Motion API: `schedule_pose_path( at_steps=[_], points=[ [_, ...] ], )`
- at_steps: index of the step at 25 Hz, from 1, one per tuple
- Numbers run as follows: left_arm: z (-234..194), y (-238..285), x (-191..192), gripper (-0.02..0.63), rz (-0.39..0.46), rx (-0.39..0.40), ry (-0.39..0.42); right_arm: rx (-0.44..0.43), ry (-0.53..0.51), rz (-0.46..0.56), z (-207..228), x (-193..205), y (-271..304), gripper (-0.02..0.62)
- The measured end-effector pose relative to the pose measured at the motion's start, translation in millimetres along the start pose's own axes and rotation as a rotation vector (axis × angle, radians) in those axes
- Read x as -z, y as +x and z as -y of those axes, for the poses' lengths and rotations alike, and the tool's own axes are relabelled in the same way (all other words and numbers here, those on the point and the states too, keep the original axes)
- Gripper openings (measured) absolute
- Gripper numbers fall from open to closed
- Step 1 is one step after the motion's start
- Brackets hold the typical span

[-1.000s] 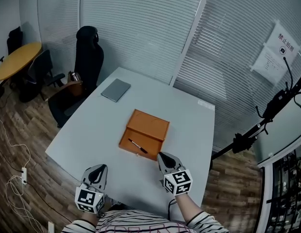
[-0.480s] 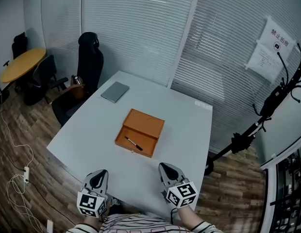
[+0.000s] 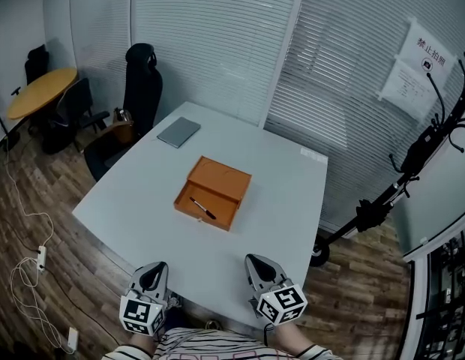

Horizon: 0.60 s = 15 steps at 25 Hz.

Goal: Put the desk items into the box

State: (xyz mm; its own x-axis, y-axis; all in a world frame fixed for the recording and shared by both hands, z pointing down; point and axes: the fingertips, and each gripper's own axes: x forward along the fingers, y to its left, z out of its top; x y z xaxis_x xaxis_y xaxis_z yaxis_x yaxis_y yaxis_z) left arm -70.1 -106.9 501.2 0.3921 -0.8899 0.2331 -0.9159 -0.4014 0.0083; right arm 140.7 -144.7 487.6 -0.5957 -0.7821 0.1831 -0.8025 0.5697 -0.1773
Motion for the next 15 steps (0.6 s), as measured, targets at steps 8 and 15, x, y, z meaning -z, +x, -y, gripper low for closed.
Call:
schedule_pose_path(
  at_steps=[8, 15],
  points=[
    [13.1, -10.6, 5.3, 0.021, -0.009, -0.013, 0.002, -0.024, 0.015, 0.001, -4.0, 5.6, -11.3, 0.025],
    [13.4, -14.3, 6.2, 0.021, -0.009, -0.022, 0.006, -0.037, 0.010, 0.001, -7.3, 6.9, -12.1, 0.025]
  ],
)
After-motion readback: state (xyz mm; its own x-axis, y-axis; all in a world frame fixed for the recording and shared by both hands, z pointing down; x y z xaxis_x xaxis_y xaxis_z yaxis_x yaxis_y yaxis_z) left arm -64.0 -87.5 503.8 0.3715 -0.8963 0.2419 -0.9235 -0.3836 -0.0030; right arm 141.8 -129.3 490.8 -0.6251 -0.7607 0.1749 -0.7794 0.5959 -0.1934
